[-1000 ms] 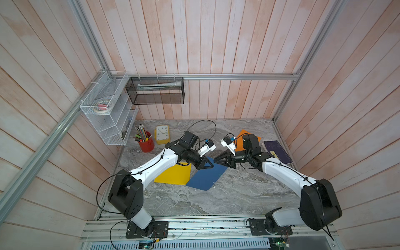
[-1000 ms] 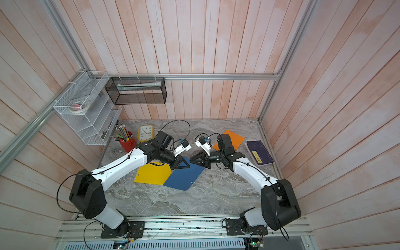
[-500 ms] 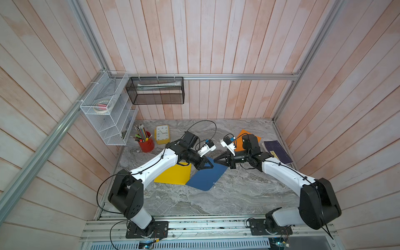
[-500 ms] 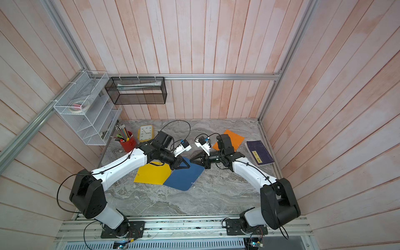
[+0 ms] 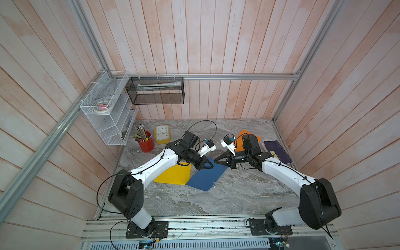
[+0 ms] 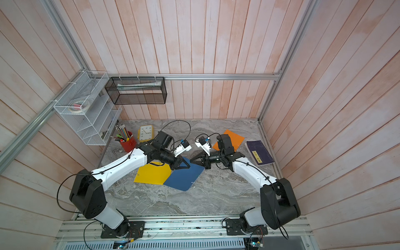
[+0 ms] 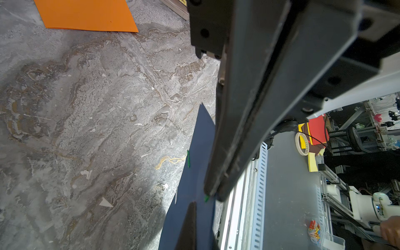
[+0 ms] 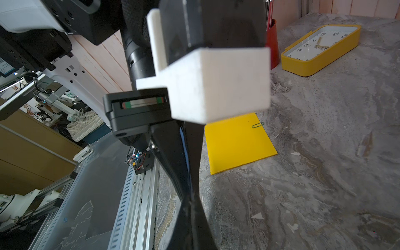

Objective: Unclip the paperclips from the documents
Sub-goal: Remove the paper clip from the document.

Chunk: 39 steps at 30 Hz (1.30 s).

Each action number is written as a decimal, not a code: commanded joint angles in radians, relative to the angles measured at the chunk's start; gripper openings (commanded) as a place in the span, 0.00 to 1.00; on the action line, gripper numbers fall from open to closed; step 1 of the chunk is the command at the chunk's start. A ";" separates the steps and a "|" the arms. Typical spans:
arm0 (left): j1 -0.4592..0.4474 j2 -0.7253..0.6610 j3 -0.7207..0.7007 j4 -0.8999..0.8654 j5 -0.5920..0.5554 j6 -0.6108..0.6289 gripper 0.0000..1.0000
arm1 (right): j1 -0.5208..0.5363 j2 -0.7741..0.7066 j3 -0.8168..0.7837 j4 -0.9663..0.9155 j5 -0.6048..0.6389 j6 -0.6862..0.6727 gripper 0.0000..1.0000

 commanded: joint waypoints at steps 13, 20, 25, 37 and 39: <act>-0.008 0.013 0.000 -0.012 -0.026 0.023 0.00 | -0.024 -0.005 -0.009 0.030 -0.068 0.032 0.00; -0.011 0.015 -0.008 -0.014 -0.026 0.024 0.00 | -0.031 -0.012 -0.014 0.042 -0.075 0.040 0.01; -0.013 0.021 -0.007 -0.018 -0.029 0.027 0.00 | -0.034 -0.014 -0.013 0.044 -0.081 0.043 0.02; -0.017 0.030 -0.005 -0.025 -0.032 0.030 0.00 | -0.038 -0.021 -0.018 0.045 -0.081 0.042 0.03; -0.017 0.028 -0.005 -0.025 -0.031 0.030 0.00 | -0.039 -0.021 -0.017 0.045 -0.082 0.042 0.04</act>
